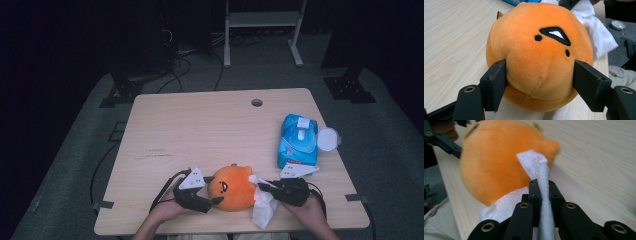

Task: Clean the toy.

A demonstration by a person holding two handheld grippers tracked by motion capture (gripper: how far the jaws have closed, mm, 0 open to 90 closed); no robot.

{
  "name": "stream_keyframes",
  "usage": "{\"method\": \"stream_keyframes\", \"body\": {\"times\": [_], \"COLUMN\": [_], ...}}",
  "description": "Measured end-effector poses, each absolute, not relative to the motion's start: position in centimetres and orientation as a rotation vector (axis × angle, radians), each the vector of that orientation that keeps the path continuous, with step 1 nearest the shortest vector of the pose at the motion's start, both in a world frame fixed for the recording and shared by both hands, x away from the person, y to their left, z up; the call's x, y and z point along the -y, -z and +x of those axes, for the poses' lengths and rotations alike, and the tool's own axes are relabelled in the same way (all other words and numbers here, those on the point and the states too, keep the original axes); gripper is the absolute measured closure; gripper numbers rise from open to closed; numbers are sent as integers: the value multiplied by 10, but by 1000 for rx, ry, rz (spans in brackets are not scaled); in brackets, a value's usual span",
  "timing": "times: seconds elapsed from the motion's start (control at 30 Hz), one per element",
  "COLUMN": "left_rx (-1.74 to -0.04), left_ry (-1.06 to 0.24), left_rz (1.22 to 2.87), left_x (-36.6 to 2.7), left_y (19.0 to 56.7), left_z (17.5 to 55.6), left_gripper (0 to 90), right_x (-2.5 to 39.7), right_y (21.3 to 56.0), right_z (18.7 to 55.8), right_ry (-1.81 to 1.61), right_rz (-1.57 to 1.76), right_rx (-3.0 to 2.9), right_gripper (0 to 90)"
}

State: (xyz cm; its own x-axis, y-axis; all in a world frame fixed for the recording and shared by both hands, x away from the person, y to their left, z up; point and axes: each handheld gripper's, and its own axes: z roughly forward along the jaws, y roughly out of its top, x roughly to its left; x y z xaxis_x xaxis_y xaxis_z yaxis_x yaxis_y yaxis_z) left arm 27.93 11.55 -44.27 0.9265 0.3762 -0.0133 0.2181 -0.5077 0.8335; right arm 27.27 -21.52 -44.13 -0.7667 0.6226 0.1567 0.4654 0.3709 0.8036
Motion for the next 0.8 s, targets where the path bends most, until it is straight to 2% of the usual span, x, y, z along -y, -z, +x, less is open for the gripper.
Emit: {"method": "stream_keyframes", "body": {"times": [0.33, 0.5, 0.8], "left_rx": [-430, -435, -424], "left_ry": [-211, -208, -206], "left_rz": [2119, 2116, 2116], "left_x": [-115, -115, -116], "left_y": [440, 439, 437], "left_z": [281, 281, 282], "left_gripper": [274, 263, 254], "right_x": [264, 278, 282], "right_y": [445, 445, 442], "right_z": [281, 288, 287], "right_ry": [-1302, -1295, -1331], "right_rz": [1114, 1150, 1124], "right_rx": [-2354, -2321, -2269], "right_gripper": [794, 674, 584]}}
